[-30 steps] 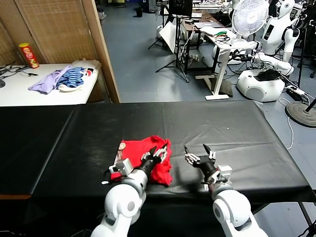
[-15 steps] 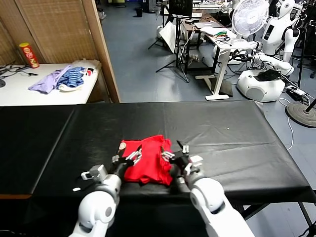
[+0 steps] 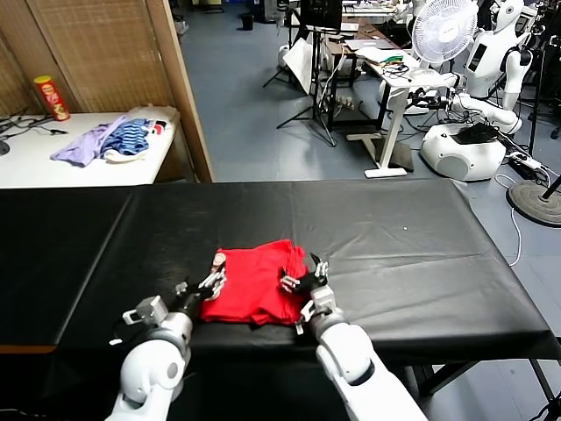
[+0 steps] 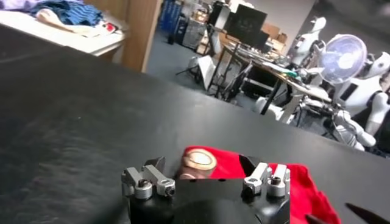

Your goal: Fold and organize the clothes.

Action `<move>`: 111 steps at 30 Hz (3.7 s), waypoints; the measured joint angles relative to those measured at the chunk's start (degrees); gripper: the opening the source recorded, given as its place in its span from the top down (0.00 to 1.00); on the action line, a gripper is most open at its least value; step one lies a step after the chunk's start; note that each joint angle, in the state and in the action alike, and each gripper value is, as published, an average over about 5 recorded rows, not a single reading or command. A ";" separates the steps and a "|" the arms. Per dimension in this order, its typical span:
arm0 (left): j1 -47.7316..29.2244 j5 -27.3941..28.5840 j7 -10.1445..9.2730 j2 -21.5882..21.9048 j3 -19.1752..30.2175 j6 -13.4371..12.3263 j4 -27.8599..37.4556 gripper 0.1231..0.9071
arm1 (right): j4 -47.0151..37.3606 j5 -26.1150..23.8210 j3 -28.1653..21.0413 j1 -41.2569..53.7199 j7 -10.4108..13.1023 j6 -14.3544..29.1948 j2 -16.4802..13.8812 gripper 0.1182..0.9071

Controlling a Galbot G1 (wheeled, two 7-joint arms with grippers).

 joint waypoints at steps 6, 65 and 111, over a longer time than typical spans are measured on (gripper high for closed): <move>0.49 -11.55 -0.46 -0.99 -2.28 0.50 0.73 0.14 | 6.52 6.99 4.10 -2.51 -0.34 0.30 -1.28 0.14; 3.48 32.49 -0.44 23.43 -5.71 0.04 -11.31 0.99 | 13.10 5.24 12.76 -10.19 2.13 -2.99 -0.17 0.14; 10.17 19.70 4.09 8.72 6.72 -17.33 -16.31 0.14 | -10.38 20.97 -7.07 8.50 -7.64 -11.35 4.96 0.93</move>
